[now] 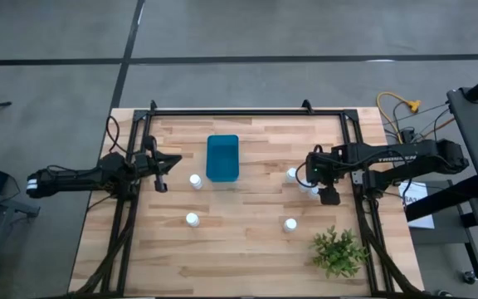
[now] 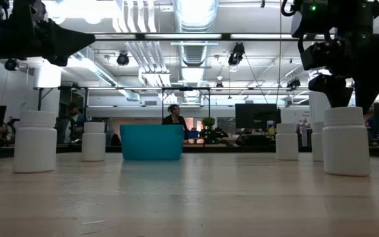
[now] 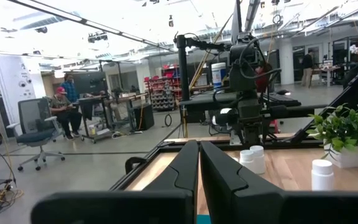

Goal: Pick and place pill bottles into a basket
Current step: Put the white medicine bottle into the blue bin

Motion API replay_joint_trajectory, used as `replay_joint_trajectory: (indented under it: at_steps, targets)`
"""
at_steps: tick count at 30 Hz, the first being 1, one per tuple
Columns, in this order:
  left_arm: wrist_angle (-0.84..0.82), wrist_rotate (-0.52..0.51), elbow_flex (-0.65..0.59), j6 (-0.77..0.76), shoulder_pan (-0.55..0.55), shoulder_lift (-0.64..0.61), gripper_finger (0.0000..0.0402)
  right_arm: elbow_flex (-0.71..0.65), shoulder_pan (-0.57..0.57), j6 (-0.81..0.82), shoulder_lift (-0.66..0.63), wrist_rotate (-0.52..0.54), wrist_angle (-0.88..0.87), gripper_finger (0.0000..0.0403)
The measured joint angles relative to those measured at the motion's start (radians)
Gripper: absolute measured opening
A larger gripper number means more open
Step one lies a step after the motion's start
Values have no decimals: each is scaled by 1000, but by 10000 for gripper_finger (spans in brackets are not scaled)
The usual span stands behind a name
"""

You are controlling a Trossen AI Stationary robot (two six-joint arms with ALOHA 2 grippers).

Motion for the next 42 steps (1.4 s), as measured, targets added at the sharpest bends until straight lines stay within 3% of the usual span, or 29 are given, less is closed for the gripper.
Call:
replay_joint_trajectory:
  at_steps: [42]
  targets:
    - [-5, 0, -2, -2, 0, 1, 1, -8, 18, 0, 85, 0, 27, 257]
